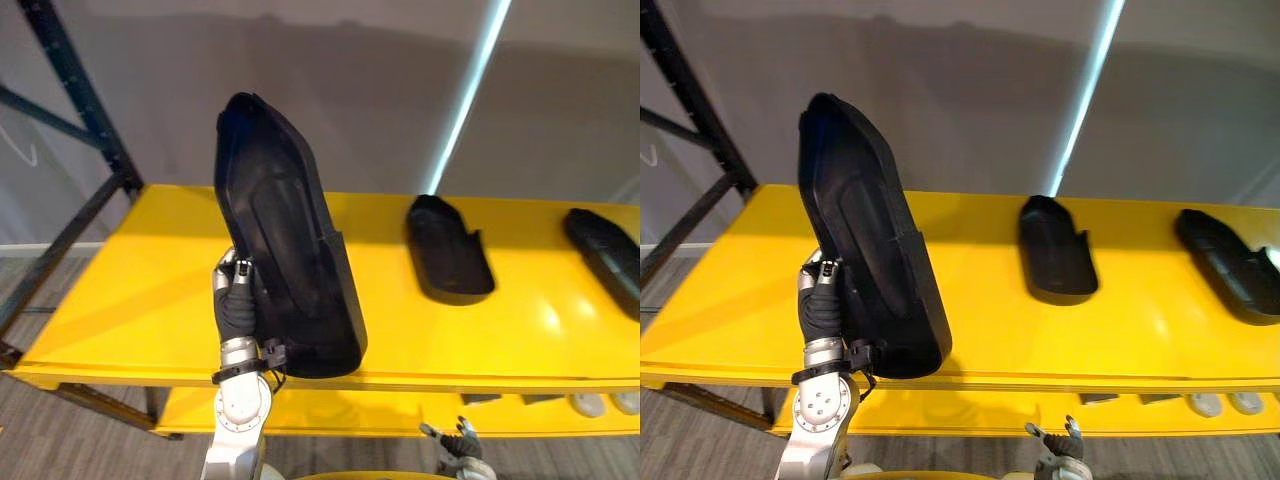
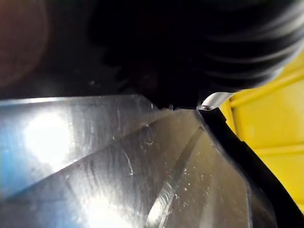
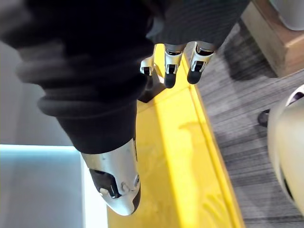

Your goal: Walk over and take plastic housings, then place them on the shelf

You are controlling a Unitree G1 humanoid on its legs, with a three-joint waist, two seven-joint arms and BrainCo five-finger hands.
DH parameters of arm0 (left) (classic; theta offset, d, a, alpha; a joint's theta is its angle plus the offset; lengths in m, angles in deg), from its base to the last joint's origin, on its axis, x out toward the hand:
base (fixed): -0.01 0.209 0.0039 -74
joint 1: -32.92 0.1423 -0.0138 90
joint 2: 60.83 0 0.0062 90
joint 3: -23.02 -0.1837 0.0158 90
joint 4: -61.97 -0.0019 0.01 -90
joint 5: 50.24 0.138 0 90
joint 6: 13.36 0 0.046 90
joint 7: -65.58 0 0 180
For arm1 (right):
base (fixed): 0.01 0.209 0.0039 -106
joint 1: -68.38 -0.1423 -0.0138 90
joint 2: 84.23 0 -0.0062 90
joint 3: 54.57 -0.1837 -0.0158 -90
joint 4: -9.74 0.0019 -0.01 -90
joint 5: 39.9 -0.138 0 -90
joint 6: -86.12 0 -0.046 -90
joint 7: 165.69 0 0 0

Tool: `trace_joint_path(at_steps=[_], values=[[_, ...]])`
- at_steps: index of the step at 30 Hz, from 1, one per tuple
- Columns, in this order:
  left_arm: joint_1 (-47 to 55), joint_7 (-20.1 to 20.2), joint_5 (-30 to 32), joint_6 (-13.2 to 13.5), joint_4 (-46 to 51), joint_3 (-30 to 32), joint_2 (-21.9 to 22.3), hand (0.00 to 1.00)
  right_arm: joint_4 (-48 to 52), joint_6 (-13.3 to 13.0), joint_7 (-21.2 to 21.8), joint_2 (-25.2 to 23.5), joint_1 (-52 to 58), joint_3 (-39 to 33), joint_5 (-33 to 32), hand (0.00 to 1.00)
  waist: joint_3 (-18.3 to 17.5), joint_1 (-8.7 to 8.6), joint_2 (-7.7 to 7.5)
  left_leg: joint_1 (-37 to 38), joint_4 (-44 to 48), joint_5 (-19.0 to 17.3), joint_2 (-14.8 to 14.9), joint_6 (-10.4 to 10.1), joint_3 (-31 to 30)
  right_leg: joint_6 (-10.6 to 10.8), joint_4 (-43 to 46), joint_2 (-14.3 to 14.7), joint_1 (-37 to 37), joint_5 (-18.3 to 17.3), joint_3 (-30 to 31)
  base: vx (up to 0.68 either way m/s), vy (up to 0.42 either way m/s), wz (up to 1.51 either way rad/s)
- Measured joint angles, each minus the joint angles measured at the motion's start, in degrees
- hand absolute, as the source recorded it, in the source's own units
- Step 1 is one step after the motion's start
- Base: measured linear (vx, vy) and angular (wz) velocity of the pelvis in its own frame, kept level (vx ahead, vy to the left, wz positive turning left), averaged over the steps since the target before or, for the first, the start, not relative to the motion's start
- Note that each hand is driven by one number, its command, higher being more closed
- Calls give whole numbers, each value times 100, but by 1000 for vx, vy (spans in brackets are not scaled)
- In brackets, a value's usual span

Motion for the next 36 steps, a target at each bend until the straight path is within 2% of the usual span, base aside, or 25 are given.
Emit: trace_joint_path(at_steps=[1, 2, 3, 4, 5, 6, 7, 8, 9, 10, 11, 12, 14, 16, 21, 27, 30, 36], values=[[30, -37, -64, -8, -103, 87, -59, 100, -51, 10, 31, -136, 42, 106, 1, 0, -8, 52, -255, -121, 363, -202, -272, 159, 67, -127, -332, -244, 87, 473, 48, -22, 582, -19], [9, -35, -103, -11, -143, 92, -90, 100, -43, 12, 49, -134, -9, 136, 4, 0, 34, 98, -239, -340, 765, -373, -315, 277, 87, -264, -459, -300, 62, 867, 41, -46, 692, -28], [2, -33, -102, -11, -145, 91, -110, 100, -13, 12, 41, -131, -22, 129, 4, 0, 34, 132, -258, -410, 960, -476, -325, 356, 132, -419, -489, -306, 40, 1051, 33, -85, 578, -38], [2, -42, -102, -10, -144, 92, -172, 100, 18, 9, 16, -131, -44, 134, 4, 0, 23, 185, -274, -436, 1218, -671, -319, 513, 288, -800, -485, -314, -56, 1463, 35, -106, 544, -46], [10, -34, -100, -8, -141, 93, -220, 100, 20, 10, 22, -132, -85, 142, 4, 0, -6, 181, -306, -382, 1202, -753, -333, 664, 483, -875, -330, -328, -162, 1459, 82, -97, 503, -41], [8, -34, -102, -8, -144, 94, -230, 100, 27, 9, 22, -134, -129, 147, 4, 0, -1, 144, -311, -386, 1182, -777, -340, 709, 518, -634, 63, -254, -273, 1111, 241, -134, 338, -17], [8, 2, -89, -11, -151, 54, -223, 100, 71, -17, 26, -131, -103, 110, -25, 0, -3, 120, -313, -286, 1087, -807, -394, 831, 568, -274, 1026, 139, -454, 362, 688, -105, 207, -5], [8, 1, -89, -8, -150, 8, -212, 100, 69, -18, 27, -134, -56, 54, -75, 0, -6, 142, -317, -185, 965, -788, -534, 937, 596, -203, 1601, 510, -517, -285, 976, -93, 159, -5], [8, 4, -85, -6, -150, -4, -184, 100, 68, -19, 24, -134, -37, 24, -126, 0, -5, 138, -310, -144, 916, -772, -619, 974, 620, -245, 1775, 725, -520, -633, 1117, -36, 135, -6], [3, 21, -79, -7, -150, -28, -114, 100, 45, -18, 25, -138, -6, 12, -249, 0, -2, 130, -270, -92, 852, -750, -786, 1012, 644, -367, 1803, 1089, -454, -1145, 1364, -16, 84, -6], [2, 51, -71, -7, -151, -64, -63, 100, 13, -15, 23, -138, 6, 36, -327, 0, 2, 136, -258, -80, 824, -730, -926, 1044, 657, -679, 1580, 1283, -390, -1389, 1565, -27, 60, -2], [0, 81, -61, -8, -156, -92, -51, 100, 9, -13, 23, -135, 9, 37, -349, 0, -1, 137, -262, -93, 821, -718, -976, 1055, 660, -801, 1444, 1332, -334, -1486, 1662, -15, 16, 13], [0, 142, 62, -30, -262, -236, -70, 100, 0, -16, 22, -200, 101, 25, -456, 0, 5, 106, -117, -97, 773, -593, -1003, 990, 495, -832, 1157, 1406, -144, -1408, 1603, -6, 3, 30], [-9, 222, 91, -27, -275, -280, -66, 100, -46, -15, 22, -204, 131, 23, -502, 0, -13, 108, -93, -103, 719, -529, -993, 953, 390, -856, 1039, 1433, -58, -1370, 1479, 27, -33, 29], [-13, 247, 89, -27, -384, -245, -76, 100, -41, -39, 26, -210, 90, 79, -493, 0, -89, 156, -139, -48, 449, -368, -842, 842, 393, -1013, 550, 1627, 107, -1057, 1481, 25, -27, -2], [-5, 408, 84, -30, -441, -230, -81, 100, -47, -39, 28, -207, 112, 82, -436, 0, -112, 140, -168, 247, -45, -105, -774, 805, 638, -1036, 16, 1728, 296, -649, 1734, 25, -1, -23], [-44, 493, 168, -43, -525, -218, -101, 100, -59, -37, 48, -204, 151, 85, -427, 0, -140, 135, -118, 243, -147, -36, -732, 806, 716, -1023, -212, 1764, 303, -440, 1803, -49, 19, -16], [-549, 464, 312, -289, -1092, 164, -368, 100, -221, -32, 146, -150, 273, 93, -209, 0, -217, 113, -128, 224, -374, 54, -733, 803, 829, -987, -611, 1796, 274, -189, 1990, -98, 23, -13]])
